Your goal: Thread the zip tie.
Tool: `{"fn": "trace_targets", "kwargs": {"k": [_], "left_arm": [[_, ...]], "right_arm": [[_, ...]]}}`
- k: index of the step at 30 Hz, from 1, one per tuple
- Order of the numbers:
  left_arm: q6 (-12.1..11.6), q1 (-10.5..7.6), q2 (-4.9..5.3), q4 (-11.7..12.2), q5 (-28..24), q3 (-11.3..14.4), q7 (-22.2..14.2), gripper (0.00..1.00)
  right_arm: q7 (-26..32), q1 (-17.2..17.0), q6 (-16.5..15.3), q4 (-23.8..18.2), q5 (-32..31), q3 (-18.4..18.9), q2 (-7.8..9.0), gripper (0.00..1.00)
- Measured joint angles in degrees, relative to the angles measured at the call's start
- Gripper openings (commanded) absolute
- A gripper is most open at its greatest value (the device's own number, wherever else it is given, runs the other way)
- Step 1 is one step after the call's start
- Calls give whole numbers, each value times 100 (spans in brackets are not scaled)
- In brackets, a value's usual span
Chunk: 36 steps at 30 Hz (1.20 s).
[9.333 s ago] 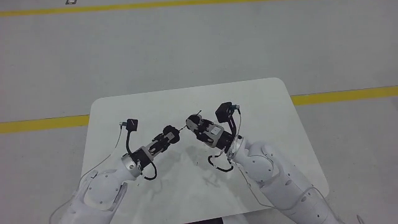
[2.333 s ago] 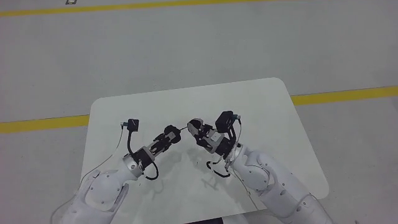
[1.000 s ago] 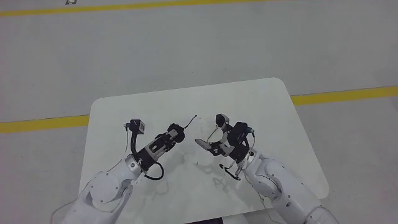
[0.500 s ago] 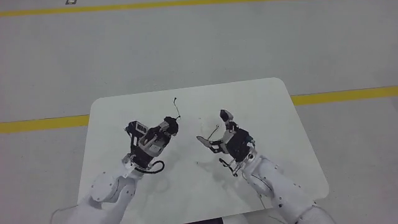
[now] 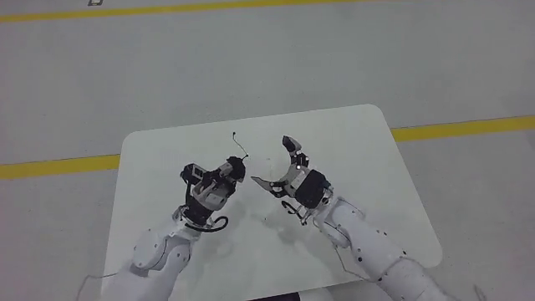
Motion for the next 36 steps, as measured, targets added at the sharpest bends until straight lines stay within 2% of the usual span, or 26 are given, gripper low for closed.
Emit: {"fn": "trace_targets", "kwargs": {"k": [5,8,11,12,13,14,28,36], "left_arm": [[58,7,-8,4,-80,16,40,0],[334,-17,-48,76,-755,54,77,0],[466,-78,-70,185,-1189,51,1,0],[465,-88,-75,214,-1205,52,1,0],[454,-90,-84,236,-1245,60,14,0],[445,-88,-91,242,-1292,66,20,0],[544,65,-118,109,-1456,61,-154,0],[605,151,-117,22,-1445,14,-200,0]], "right_arm": [[45,-9,13,-26,-2,3,-3,100],[-12,-10,132,-4,-168,10,-17,100],[-187,54,231,94,-323,-14,-43,100],[-229,79,262,123,-369,-22,-52,71],[-284,113,306,157,-444,-33,-62,55],[-320,139,348,184,-527,-41,-68,49],[-495,420,514,508,-781,-321,-232,31],[-546,517,583,596,-837,-485,-328,25]]}}
